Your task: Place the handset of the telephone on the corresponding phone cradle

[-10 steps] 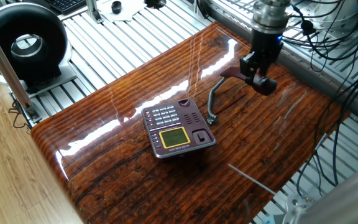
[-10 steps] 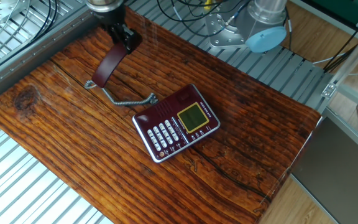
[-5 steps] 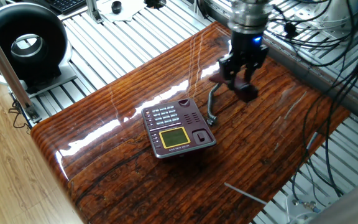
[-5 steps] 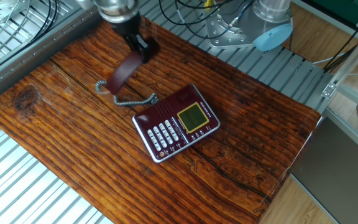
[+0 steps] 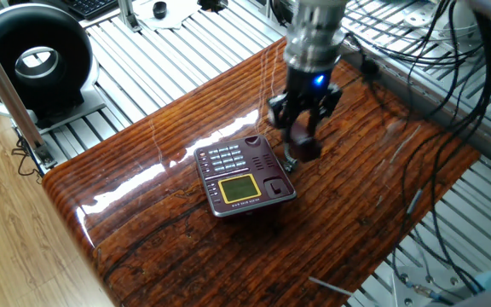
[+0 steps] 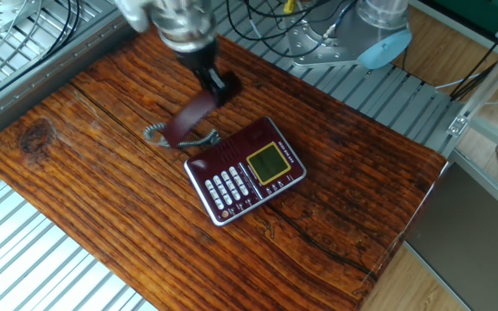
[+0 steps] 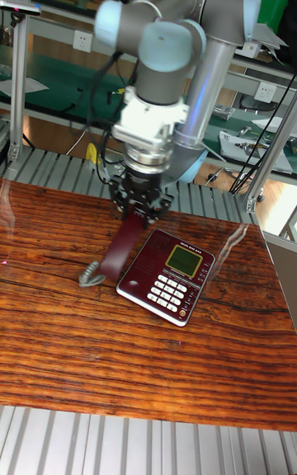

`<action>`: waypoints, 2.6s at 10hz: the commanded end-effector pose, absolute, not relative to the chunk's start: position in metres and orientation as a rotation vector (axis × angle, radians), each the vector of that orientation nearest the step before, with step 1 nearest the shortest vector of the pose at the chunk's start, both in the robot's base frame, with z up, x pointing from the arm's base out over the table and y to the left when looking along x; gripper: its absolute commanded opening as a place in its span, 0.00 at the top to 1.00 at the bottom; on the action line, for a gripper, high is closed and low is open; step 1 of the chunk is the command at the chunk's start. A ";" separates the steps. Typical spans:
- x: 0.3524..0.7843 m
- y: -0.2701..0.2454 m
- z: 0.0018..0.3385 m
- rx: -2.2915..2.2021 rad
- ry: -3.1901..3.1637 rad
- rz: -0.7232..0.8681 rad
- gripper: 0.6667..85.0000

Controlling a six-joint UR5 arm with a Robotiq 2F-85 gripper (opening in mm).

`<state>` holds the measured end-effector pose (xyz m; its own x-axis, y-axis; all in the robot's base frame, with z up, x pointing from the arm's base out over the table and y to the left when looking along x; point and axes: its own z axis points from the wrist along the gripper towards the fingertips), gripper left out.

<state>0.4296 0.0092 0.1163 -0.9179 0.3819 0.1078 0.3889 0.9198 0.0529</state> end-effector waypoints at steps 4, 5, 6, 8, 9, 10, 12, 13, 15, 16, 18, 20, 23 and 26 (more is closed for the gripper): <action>0.436 0.045 0.105 -0.705 -3.051 -0.176 0.69; 0.428 0.047 0.102 -0.707 -3.042 -0.160 0.69; 0.422 0.047 0.096 -0.717 -3.042 -0.141 0.69; 0.418 0.050 0.086 -0.706 -3.058 -0.131 0.70; 0.421 0.047 0.086 -0.693 -3.057 -0.127 0.70; 0.422 0.042 0.091 -0.677 -3.043 -0.111 0.70; 0.427 0.042 0.102 -0.647 -3.016 -0.148 0.70; 0.428 0.040 0.102 -0.641 -3.022 -0.142 0.70; 0.431 0.026 0.101 -0.624 -3.049 -0.062 0.74; 0.431 0.028 0.101 -0.596 -3.054 -0.072 0.76; 0.433 0.026 0.101 -0.677 -3.045 -0.066 0.71; 0.427 0.008 0.101 -0.692 -3.038 0.048 0.72; 0.430 0.030 0.101 -0.684 -3.031 -0.082 0.72; 0.437 0.046 0.096 -0.772 -3.018 -0.096 0.72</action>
